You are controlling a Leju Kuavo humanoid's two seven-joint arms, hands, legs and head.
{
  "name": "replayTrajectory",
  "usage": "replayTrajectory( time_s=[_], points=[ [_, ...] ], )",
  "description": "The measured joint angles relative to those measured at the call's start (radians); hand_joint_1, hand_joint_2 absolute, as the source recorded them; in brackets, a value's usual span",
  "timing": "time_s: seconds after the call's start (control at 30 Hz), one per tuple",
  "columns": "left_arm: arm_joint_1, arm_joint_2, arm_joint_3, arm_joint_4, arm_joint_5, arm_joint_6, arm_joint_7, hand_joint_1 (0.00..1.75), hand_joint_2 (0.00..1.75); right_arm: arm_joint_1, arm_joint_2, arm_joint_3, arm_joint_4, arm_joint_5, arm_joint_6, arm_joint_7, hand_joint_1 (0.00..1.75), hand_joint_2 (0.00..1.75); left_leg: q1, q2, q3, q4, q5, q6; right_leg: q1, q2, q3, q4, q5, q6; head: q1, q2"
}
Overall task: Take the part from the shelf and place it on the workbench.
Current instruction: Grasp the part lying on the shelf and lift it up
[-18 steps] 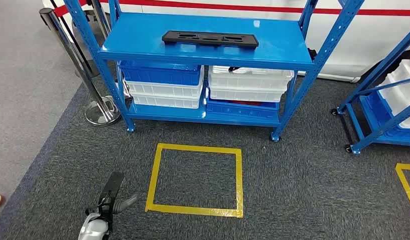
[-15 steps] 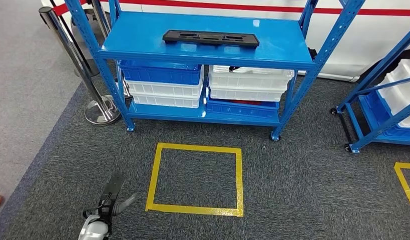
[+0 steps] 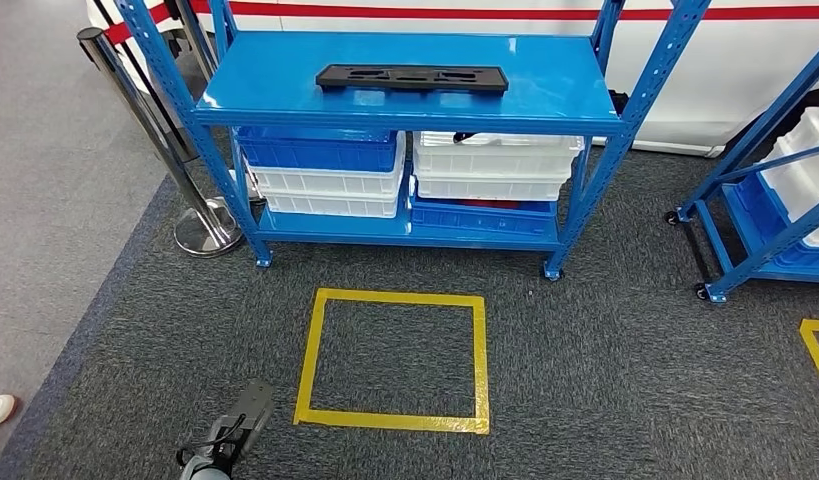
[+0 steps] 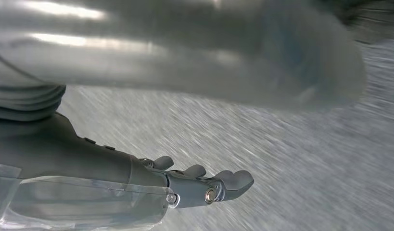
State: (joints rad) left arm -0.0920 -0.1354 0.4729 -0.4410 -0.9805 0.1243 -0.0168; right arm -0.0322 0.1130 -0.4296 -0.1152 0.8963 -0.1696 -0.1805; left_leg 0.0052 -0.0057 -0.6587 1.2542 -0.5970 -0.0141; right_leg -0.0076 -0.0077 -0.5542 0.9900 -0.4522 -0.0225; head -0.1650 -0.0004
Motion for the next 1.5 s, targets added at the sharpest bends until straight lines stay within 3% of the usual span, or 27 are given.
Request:
replayTrajectory(
  time_s=[0.03,0.07,0.17,0.23,0.37,0.43,0.5,0.53,0.57,0.6,0.67,0.7,0.73,0.83,0.9,0.93,1.0,1.03,1.07,1.1,1.17,1.2,1.27,1.33,1.4,1.5],
  points=[
    [0.000,-0.002,0.010,0.010,-0.021,0.001,0.000,0.00,0.00,-0.016,0.004,-0.004,-0.003,0.022,-0.004,-0.010,0.00,0.00,0.003,0.000,-0.019,0.035,-0.003,-0.004,0.000,0.000,0.000,0.001,-0.001,0.001,0.000,0.000],
    [0.000,-0.004,0.020,0.019,-0.042,0.003,0.000,0.00,0.00,-0.033,0.008,-0.006,-0.007,0.045,-0.009,-0.020,0.00,0.00,0.006,0.000,-0.019,0.028,0.016,-0.008,-0.002,0.000,0.001,0.004,-0.002,0.003,0.000,0.000],
    [-0.002,-0.011,0.050,0.043,-0.106,0.007,0.000,0.00,0.00,-0.087,0.022,-0.008,-0.021,0.118,-0.020,-0.051,0.00,0.00,0.014,0.003,0.064,-0.162,0.118,-0.014,-0.004,0.002,0.002,0.016,-0.011,0.016,0.000,0.000],
    [-0.004,-0.019,0.070,0.059,-0.144,0.011,0.000,0.00,0.00,-0.126,0.030,-0.008,-0.030,0.167,-0.027,-0.071,0.00,0.00,0.013,0.002,0.094,-0.234,0.138,-0.005,-0.002,0.003,-0.003,0.023,-0.013,0.027,0.000,0.000],
    [-0.006,-0.030,0.107,0.088,-0.213,0.019,0.001,0.00,0.00,-0.203,0.047,-0.001,-0.050,0.259,-0.038,-0.109,0.00,0.00,0.009,0.000,0.092,-0.242,0.145,0.026,-0.006,0.004,-0.013,0.038,-0.023,0.046,0.000,0.000],
    [-0.009,-0.036,0.124,0.101,-0.247,0.022,0.001,0.00,0.00,-0.241,0.055,0.011,-0.062,0.305,-0.043,-0.130,0.00,0.00,0.010,0.000,0.092,-0.246,0.149,0.035,-0.008,0.004,-0.054,0.125,-0.075,0.053,0.000,0.000],
    [-0.011,-0.042,0.141,0.116,-0.280,0.024,0.001,0.00,0.00,-0.278,0.064,0.028,-0.071,0.350,-0.050,-0.151,0.00,0.00,0.008,0.000,0.089,-0.246,0.150,0.039,-0.007,0.004,-0.122,0.264,-0.134,0.056,0.000,0.000],
    [-0.011,-0.045,0.149,0.123,-0.297,0.025,0.001,0.00,0.00,-0.295,0.068,0.039,-0.076,0.373,-0.055,-0.162,0.00,0.00,0.007,-0.001,0.089,-0.246,0.150,0.040,-0.007,0.004,-0.146,0.310,-0.143,0.056,0.001,0.000],
    [-0.011,-0.047,0.158,0.130,-0.312,0.027,0.001,0.00,0.00,-0.311,0.072,0.052,-0.082,0.393,-0.060,-0.173,0.00,0.00,0.006,-0.002,0.090,-0.246,0.150,0.040,-0.007,0.004,-0.153,0.316,-0.130,0.054,0.000,0.000],
    [-0.012,-0.049,0.166,0.136,-0.325,0.029,0.001,0.00,0.00,-0.328,0.076,0.067,-0.089,0.413,-0.067,-0.185,0.00,0.00,0.004,-0.004,0.093,-0.245,0.149,0.040,-0.006,0.004,-0.137,0.279,-0.097,0.049,0.000,0.000],
    [-0.013,-0.056,0.181,0.147,-0.351,0.033,0.000,0.00,0.00,-0.367,0.082,0.102,-0.106,0.449,-0.083,-0.206,0.00,0.00,0.001,-0.006,0.097,-0.246,0.148,0.038,-0.001,0.007,-0.074,0.140,-0.021,0.034,0.000,0.000],
    [-0.015,-0.059,0.189,0.153,-0.362,0.035,0.000,0.00,0.00,-0.390,0.085,0.122,-0.114,0.466,-0.092,-0.216,0.00,0.00,0.000,-0.007,0.096,-0.245,0.148,0.036,0.003,0.008,-0.048,0.078,0.002,0.027,0.000,0.000],
    [-0.017,-0.062,0.197,0.159,-0.373,0.036,0.000,0.00,0.00,-0.411,0.088,0.143,-0.123,0.482,-0.102,-0.225,0.00,0.00,-0.001,-0.007,0.094,-0.245,0.148,0.032,0.007,0.009,-0.034,0.042,0.011,0.022,0.000,0.000],
    [-0.019,-0.068,0.219,0.176,-0.404,0.041,-0.001,0.00,0.00,-0.466,0.099,0.208,-0.152,0.526,-0.131,-0.252,0.00,0.00,0.001,-0.006,0.087,-0.246,0.149,0.016,0.008,0.009,-0.032,0.019,0.013,0.015,0.000,0.000],
    [-0.020,-0.070,0.233,0.185,-0.424,0.044,-0.001,0.00,0.00,-0.500,0.106,0.256,-0.173,0.550,-0.152,-0.268,0.00,0.00,0.001,-0.004,0.071,-0.208,0.122,0.006,0.002,0.008,-0.027,0.007,0.018,0.007,0.000,0.000],
    [-0.021,-0.070,0.240,0.189,-0.432,0.046,-0.001,0.00,0.00,-0.516,0.109,0.282,-0.183,0.560,-0.164,-0.276,0.00,0.00,0.001,-0.003,0.050,-0.161,0.094,0.002,-0.002,0.006,-0.024,0.003,0.020,0.003,0.000,0.000],
    [-0.022,-0.071,0.254,0.198,-0.447,0.050,-0.001,0.00,0.00,-0.542,0.112,0.335,-0.204,0.574,-0.193,-0.288,0.00,0.00,0.004,-0.002,-0.016,-0.023,0.034,-0.005,0.000,0.005,-0.024,0.004,0.020,0.000,0.000,0.000],
    [-0.021,-0.071,0.260,0.201,-0.452,0.051,-0.001,0.00,0.00,-0.550,0.112,0.361,-0.216,0.578,-0.207,-0.292,0.00,0.00,0.006,-0.001,-0.042,0.027,0.021,-0.008,0.001,0.005,-0.024,0.005,0.019,-0.001,0.000,0.000],
    [-0.019,-0.071,0.266,0.204,-0.457,0.052,-0.001,0.00,0.00,-0.558,0.112,0.388,-0.230,0.581,-0.222,-0.296,0.00,0.00,0.008,-0.001,-0.054,0.045,0.027,-0.010,0.001,0.005,-0.023,0.006,0.018,0.000,0.000,0.000],
    [-0.019,-0.070,0.272,0.207,-0.460,0.053,-0.001,0.00,0.00,-0.564,0.111,0.414,-0.246,0.582,-0.236,-0.298,0.00,0.00,0.009,0.000,-0.043,0.016,0.055,-0.011,0.001,0.006,-0.022,0.008,0.016,0.002,0.000,0.000],
    [-0.019,-0.070,0.283,0.211,-0.465,0.056,-0.001,0.00,0.00,-0.578,0.106,0.471,-0.286,0.580,-0.261,-0.302,0.00,0.00,0.013,0.002,0.015,-0.114,0.128,-0.012,0.000,0.008,-0.021,0.016,0.009,0.008,0.000,0.000],
    [-0.020,-0.071,0.288,0.214,-0.466,0.057,-0.001,0.00,0.00,-0.586,0.101,0.499,-0.308,0.575,-0.271,-0.302,0.00,0.00,0.013,0.003,0.041,-0.174,0.150,-0.010,0.001,0.009,-0.024,0.022,0.005,0.012,0.000,0.000],
    [-0.019,-0.073,0.297,0.220,-0.467,0.059,-0.001,0.00,0.00,-0.596,0.087,0.552,-0.351,0.556,-0.284,-0.301,0.00,0.00,0.011,0.002,0.060,-0.224,0.157,-0.001,0.006,0.011,-0.032,0.030,0.003,0.021,0.000,0.000],
    [-0.016,-0.073,0.306,0.223,-0.467,0.062,0.000,0.00,0.00,-0.600,0.067,0.601,-0.393,0.527,-0.291,-0.298,0.00,0.00,0.009,0.001,0.058,-0.227,0.158,0.013,0.006,0.010,-0.037,0.032,0.003,0.029,0.000,0.000],
    [-0.015,-0.073,0.315,0.223,-0.466,0.066,-0.001,0.00,0.00,-0.604,0.043,0.648,-0.437,0.493,-0.295,-0.290,0.00,0.00,0.010,0.000,0.059,-0.230,0.161,0.025,0.003,0.010,-0.050,0.061,-0.019,0.038,0.001,0.000],
    [-0.017,-0.073,0.326,0.224,-0.464,0.070,-0.001,0.00,0.00,-0.611,0.000,0.709,-0.497,0.437,-0.299,-0.276,0.00,0.00,0.010,0.000,0.059,-0.232,0.161,0.037,0.000,0.009,-0.135,0.239,-0.107,0.050,0.001,0.000]
  ],
)
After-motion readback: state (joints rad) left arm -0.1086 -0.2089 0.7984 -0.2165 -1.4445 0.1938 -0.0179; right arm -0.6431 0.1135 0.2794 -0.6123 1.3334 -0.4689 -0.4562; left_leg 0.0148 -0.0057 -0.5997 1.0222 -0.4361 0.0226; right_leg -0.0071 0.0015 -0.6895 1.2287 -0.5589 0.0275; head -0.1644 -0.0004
